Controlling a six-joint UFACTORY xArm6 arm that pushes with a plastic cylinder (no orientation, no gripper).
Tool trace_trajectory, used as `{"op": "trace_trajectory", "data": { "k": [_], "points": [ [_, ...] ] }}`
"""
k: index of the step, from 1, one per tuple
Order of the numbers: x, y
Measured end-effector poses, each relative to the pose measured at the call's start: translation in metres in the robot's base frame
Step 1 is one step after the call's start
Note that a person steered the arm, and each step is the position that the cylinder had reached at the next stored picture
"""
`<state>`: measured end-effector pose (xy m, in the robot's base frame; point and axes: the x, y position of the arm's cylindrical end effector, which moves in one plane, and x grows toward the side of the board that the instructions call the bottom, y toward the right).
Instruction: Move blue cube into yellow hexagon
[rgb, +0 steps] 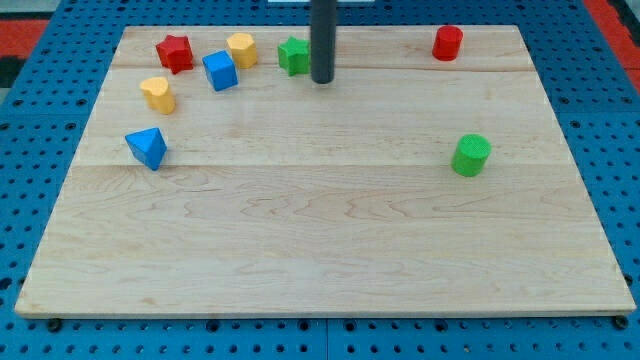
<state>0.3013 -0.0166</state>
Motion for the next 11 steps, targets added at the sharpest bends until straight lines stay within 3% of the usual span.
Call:
{"op": "trace_trajectory", "data": {
  "k": [1,3,5,8,11],
  "points": [
    [0.018,-0.03],
    [0.015,-0.051],
    [0.035,-0.053],
    [0.034,-0.136],
    [-0.021,-0.141]
  ]
}}
